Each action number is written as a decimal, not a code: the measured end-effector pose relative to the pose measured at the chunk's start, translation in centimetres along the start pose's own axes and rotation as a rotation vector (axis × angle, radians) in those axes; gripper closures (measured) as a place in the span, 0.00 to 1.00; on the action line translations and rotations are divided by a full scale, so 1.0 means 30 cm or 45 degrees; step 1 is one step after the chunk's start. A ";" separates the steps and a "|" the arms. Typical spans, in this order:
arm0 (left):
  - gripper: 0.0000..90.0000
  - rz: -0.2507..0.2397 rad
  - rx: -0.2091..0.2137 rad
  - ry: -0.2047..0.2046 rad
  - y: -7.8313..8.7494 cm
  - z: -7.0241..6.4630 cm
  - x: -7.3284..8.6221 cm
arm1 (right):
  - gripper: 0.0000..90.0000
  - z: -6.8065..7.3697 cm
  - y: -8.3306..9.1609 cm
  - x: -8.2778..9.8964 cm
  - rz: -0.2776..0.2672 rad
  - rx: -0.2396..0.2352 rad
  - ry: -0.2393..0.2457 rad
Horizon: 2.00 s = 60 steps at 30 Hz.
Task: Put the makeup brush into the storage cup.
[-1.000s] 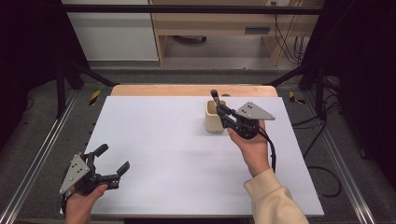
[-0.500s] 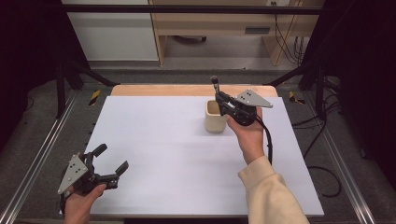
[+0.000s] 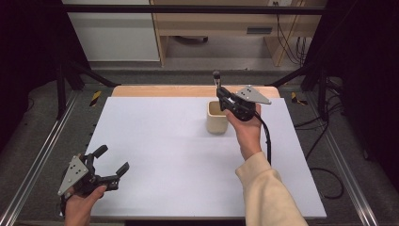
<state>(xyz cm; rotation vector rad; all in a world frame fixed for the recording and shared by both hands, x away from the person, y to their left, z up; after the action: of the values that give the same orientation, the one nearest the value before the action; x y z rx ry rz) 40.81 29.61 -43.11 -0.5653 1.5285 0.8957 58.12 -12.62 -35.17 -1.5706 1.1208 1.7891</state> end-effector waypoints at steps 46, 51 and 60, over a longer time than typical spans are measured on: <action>0.01 0.001 0.006 0.004 0.002 0.004 0.001 | 0.88 -0.042 -0.072 0.047 -0.058 0.017 -0.054; 0.01 -0.004 0.005 0.007 0.003 0.004 0.001 | 0.88 -0.048 -0.080 0.054 -0.070 0.019 -0.070; 0.01 -0.006 0.004 0.006 0.004 0.004 0.000 | 0.88 -0.055 -0.104 0.073 -0.070 0.026 -0.068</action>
<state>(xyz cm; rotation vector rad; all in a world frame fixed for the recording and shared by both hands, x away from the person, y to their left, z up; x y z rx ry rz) 40.80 29.77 -43.08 -0.5690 1.5319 0.8886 61.10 -12.66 -38.05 -1.5181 1.0575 1.7680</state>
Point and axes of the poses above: each handheld gripper's, and its own axes: y roughly backward along the jaws, x roughly out of its underside, z roughly to its left, the point moved 2 cm from there along -y, roughly forward along the jaws, and after that the axes turned 10 degrees about z, right-handed, at the moved point
